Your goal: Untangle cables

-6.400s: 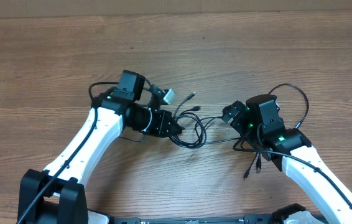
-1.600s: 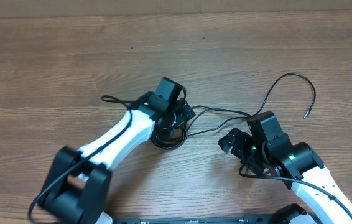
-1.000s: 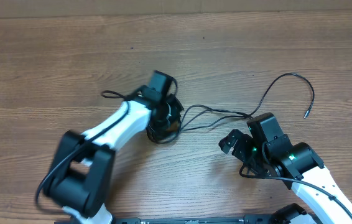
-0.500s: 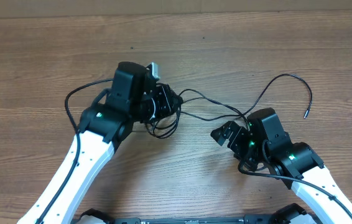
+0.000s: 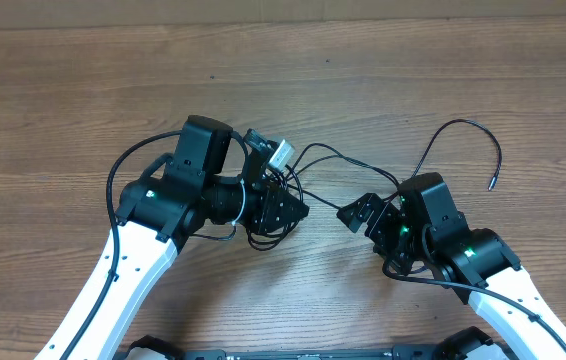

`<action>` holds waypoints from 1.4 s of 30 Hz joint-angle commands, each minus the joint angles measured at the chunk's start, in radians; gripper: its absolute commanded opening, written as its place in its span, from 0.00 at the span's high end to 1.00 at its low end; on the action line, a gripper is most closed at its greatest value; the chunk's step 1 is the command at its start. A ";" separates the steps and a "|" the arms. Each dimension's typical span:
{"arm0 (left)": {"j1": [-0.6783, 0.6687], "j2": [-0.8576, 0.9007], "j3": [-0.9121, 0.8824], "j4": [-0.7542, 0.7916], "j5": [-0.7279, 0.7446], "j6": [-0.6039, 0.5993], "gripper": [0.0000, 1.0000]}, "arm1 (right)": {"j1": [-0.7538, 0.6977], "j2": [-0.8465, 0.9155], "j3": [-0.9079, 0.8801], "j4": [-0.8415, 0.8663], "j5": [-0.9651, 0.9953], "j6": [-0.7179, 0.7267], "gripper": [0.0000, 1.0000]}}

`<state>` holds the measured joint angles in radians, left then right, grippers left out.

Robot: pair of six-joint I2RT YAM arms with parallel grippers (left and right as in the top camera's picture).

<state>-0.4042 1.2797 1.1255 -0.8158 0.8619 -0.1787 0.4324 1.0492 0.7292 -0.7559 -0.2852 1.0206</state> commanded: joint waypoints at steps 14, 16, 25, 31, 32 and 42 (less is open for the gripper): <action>-0.004 -0.011 0.016 -0.014 0.153 0.123 0.96 | -0.002 0.277 -0.010 0.309 0.002 0.242 0.06; -0.004 -0.011 0.016 -0.015 0.153 0.123 0.96 | -0.002 0.331 -0.010 0.380 -0.029 0.270 0.35; -0.004 -0.010 0.016 -0.030 -0.145 0.091 0.96 | 0.006 0.409 -0.010 0.316 -0.099 0.159 0.96; -0.004 0.010 0.015 -0.098 -0.604 -0.131 0.94 | 0.006 0.198 -0.009 0.256 -0.143 0.048 0.96; -0.004 0.018 0.015 -0.112 -0.644 -0.165 0.90 | 0.006 0.138 -0.008 0.246 -0.143 0.040 0.96; -0.004 0.206 0.015 -0.090 -0.398 -0.248 0.01 | 0.006 -0.526 -0.007 0.113 0.032 -0.143 0.96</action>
<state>-0.4057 1.4357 1.1259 -0.9432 0.2535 -0.3874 0.4343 0.5911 0.7189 -0.5945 -0.3328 0.9733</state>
